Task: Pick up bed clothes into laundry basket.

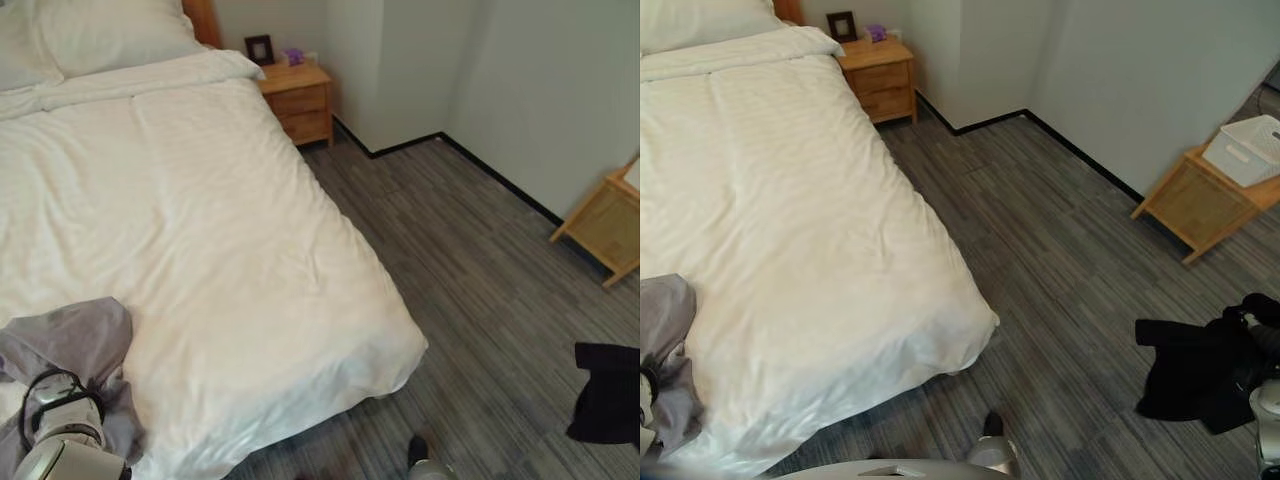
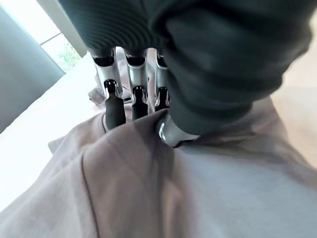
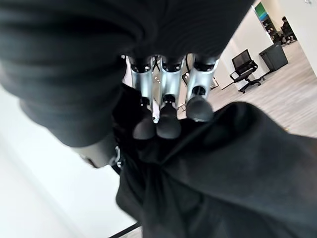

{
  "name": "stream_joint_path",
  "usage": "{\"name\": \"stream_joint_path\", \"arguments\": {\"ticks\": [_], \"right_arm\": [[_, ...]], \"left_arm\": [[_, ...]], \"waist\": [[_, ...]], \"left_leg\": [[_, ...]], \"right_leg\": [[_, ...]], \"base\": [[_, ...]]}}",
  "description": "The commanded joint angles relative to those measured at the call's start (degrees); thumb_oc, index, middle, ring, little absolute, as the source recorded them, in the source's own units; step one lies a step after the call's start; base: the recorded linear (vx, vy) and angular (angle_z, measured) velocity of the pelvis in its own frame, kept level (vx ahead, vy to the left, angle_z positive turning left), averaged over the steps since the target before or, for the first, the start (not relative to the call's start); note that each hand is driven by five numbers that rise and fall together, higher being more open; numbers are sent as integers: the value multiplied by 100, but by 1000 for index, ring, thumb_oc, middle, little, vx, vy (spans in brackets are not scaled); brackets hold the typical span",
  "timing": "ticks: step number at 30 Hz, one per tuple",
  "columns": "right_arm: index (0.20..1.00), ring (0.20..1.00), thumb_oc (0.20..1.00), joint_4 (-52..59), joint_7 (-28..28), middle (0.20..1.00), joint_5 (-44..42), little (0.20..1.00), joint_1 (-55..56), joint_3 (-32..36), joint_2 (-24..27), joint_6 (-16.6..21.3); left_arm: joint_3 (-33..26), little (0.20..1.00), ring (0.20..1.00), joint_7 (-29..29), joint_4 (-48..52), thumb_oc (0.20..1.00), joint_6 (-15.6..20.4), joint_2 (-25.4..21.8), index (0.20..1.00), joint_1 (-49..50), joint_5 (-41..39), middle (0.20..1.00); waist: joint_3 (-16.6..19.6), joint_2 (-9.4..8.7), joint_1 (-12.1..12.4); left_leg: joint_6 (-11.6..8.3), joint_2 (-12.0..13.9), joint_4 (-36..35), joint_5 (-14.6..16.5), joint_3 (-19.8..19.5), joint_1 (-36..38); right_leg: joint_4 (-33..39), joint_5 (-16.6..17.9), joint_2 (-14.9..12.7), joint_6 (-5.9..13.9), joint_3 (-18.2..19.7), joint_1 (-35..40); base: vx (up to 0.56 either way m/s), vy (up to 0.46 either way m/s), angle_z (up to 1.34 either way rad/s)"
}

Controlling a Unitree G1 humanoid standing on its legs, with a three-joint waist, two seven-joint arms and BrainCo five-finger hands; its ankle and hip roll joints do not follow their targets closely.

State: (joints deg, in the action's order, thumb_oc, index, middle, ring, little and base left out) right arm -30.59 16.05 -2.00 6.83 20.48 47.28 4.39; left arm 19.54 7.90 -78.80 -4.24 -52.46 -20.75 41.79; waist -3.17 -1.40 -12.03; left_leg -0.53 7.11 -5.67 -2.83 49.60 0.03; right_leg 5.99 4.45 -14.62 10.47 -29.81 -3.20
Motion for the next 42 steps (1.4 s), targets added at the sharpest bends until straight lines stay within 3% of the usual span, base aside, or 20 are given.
{"name": "stream_joint_path", "arguments": {"ticks": [1, 6, 7, 9, 11, 12, 17, 21, 24, 26, 27, 28, 30, 32, 34, 37, 38, 39, 40, 42], "right_arm": [[200, 200, 200, 379, 49, 200, -128, 200, -741, -136, 490, 488], [200, 200, 200, 519, 53, 200, -51, 200, -949, -485, 452, 563], [200, 200, 200, 514, 129, 200, -61, 200, -796, -285, 404, 560], [200, 200, 200, 604, 177, 200, 107, 200, -582, -59, 68, 481], [200, 200, 200, 675, 168, 200, 288, 200, -543, -41, -136, 384], [200, 200, 200, 688, 166, 200, 294, 200, -545, -47, -125, 379], [200, 200, 200, 1061, 178, 200, 404, 200, -734, 17, -411, 246], [200, 200, 200, 1572, 445, 200, 1251, 200, -973, -181, -223, 114], [200, 200, 200, 1912, 613, 200, 1544, 200, -1476, -513, -71, 85], [200, 200, 200, 2067, 712, 200, 1462, 200, -1989, -944, -100, 155], [200, 200, 200, 2046, 744, 200, 1452, 200, -2300, -1245, -78, 152], [200, 200, 200, 2067, 724, 200, 1502, 200, -2497, -1546, -32, 153], [200, 200, 200, 2094, 696, 200, 1613, 200, -2807, -2020, 45, 148], [200, 200, 200, 1962, 663, 200, 1720, 200, -3121, -2410, 59, 132], [200, 200, 200, 1712, 712, 200, 1711, 200, -3681, -2967, -105, 87], [200, 200, 200, 1627, 822, 200, 1902, 200, -4294, -3490, -342, -88], [200, 200, 200, 1598, 834, 200, 1906, 200, -4341, -3526, -356, -93], [200, 200, 200, 1504, 905, 200, 1998, 200, -4719, -3832, -539, -133], [200, 200, 200, 1485, 908, 200, 2011, 200, -4860, -3919, -645, -148], [200, 200, 200, 1407, 933, 200, 2070, 200, -5145, -4125, -885, -208]], "left_arm": [[-134, 200, 200, 449, -3, 200, -166, -696, 200, -738, 47, 200], [-567, 200, 200, 1332, 1074, 200, -13, -1671, 200, -1100, -633, 200], [-951, 200, 200, 1550, 2238, 200, 62, -2217, 200, -952, -866, 200], [-1808, 200, 200, 1784, 4067, 200, 201, -2304, 200, -296, -937, 200], [-2757, 200, 200, 2002, 5440, 200, 372, -1789, 200, 160, -1157, 200], [-2851, 200, 200, 1987, 5498, 200, 358, -1769, 200, 258, -1150, 200], [-3096, 200, 200, 1941, 7761, 200, 1375, 337, 200, 44, -2569, 200], [-2506, 200, 200, 1661, 8613, 200, 1854, 1837, 200, -16, -3810, 200], [-1806, 200, 200, 1467, 8849, 200, 1976, 2451, 200, -212, -4498, 200], [-1199, 200, 200, 1339, 8796, 200, 2014, 2812, 200, -598, -4965, 200], [-874, 200, 200, 1339, 8696, 200, 2011, 2938, 200, -867, -5095, 200], [-651, 200, 200, 1322, 8624, 200, 1969, 3059, 200, -985, -5168, 200], [-306, 200, 200, 1223, 8525, 200, 2017, 3303, 200, -1041, -5539, 200], [102, 200, 200, 1109, 8427, 200, 1995, 3586, 200, -1041, -5730, 200], [471, 200, 200, 1081, 8391, 200, 1922, 3815, 200, -1187, -5800, 200], [870, 200, 200, 1107, 8361, 200, 1791, 3977, 200, -1330, -5704, 200], [855, 200, 200, 1113, 8353, 200, 1791, 3973, 200, -1338, -5697, 200], [962, 200, 200, 1161, 8371, 200, 1751, 3990, 200, -1303, -5622, 200], [979, 200, 200, 1192, 8373, 200, 1750, 3993, 200, -1291, -5618, 200], [1014, 200, 200, 1250, 8325, 200, 1739, 3988, 200, -1293, -5665, 200]], "waist": [[-270, 194, 375], [-203, 184, 863], [-193, 186, 1148], [-128, 116, 1537], [-62, 76, 1537], [-64, 92, 1529], [-21, 288, 1229], [-110, 539, 1038], [-190, 662, 942], [-310, 626, 1015], [-457, 587, 1105], [-565, 522, 1279], [-711, 360, 1685], [-690, 289, 1845], [-696, 246, 1786], [-798, 224, 1876], [-787, 205, 1907], [-818, 247, 2112], [-808, 280, 2208], [-700, 252, 2407]], "left_leg": [[-548, 798, 104, -70, -484, 189], [-467, 824, 134, -188, -115, 222], [-453, 845, 148, -203, -114, 189], [-454, 884, 157, -282, -113, 116], [-536, 936, 164, -446, -87, 125], [-543, 942, 164, -453, -81, 131], [-812, 1229, 185, -865, -69, 269], [-1112, 1653, 204, -1300, 28, 377], [-1284, 1860, 220, -1486, 7, 464], [-1332, 1939, 388, -1476, -329, 358], [-1331, 1921, 601, -1416, -765, 213], [-1315, 1721, 703, -1310, -1507, 101], [-900, 947, 870, -547, -3233, -182], [-728, 401, 838, -118, -4083, -174], [-542, -33, 969, 117, -4320, -196], [-385, -698, 1141, -20, -4443, -937], [-383, -697, 1164, 19, -4391, -948], [-411, -883, 914, -322, -4457, -1413], [-441, -880, 766, -434, -4536, -1565], [-303, -885, 396, -514, -4622, -1443]], "right_leg": [[-1290, 393, -681, 453, -213, 827], [-1525, 610, -904, 453, -590, 1252], [-1478, 662, -933, 453, -744, 1404], [-1311, 733, -932, 453, -910, 1647], [-1007, 652, -836, 453, -889, 1727], [-996, 655, -829, 453, -885, 1731], [-605, -362, -376, 391, -709, 1791], [-347, -751, 73, 191, -622, 1849], [-177, -818, 291, 113, -434, 1794], [-160, -920, 376, 68, -245, 1759], [-151, -963, 419, 11, -168, 1750], [-141, -1035, 464, -31, 14, 1740], [-117, -974, 504, -125, 453, 1588], [-99, -981, 603, -172, 899, 1506], [-108, -937, 696, -265, 1225, 1466], [-99, -1008, 985, -420, 1755, 1488], [-99, -1027, 966, -420, 1809, 1468], [-99, -1246, 1230, -497, 2323, 1636], [-99, -1348, 1299, -484, 2506, 1733], [-99, -1490, 1316, -453, 2900, 1924]], "base": [[-141, 18, -54], [-139, -56, -55], [-161, -171, -71], [-120, -198, -66], [-55, -201, -30], [-65, -226, -10], [-62, -213, -20], [-110, -258, -27], [-107, -236, -54], [-45, -263, -77], [18, -300, -105], [17, -335, -114], [106, -334, -117], [205, -282, -168], [200, -232, -146], [202, -208, -121], [410, -151, -169], [477, -93, -121], [609, -107, -100], [514, -44, -125]]}}
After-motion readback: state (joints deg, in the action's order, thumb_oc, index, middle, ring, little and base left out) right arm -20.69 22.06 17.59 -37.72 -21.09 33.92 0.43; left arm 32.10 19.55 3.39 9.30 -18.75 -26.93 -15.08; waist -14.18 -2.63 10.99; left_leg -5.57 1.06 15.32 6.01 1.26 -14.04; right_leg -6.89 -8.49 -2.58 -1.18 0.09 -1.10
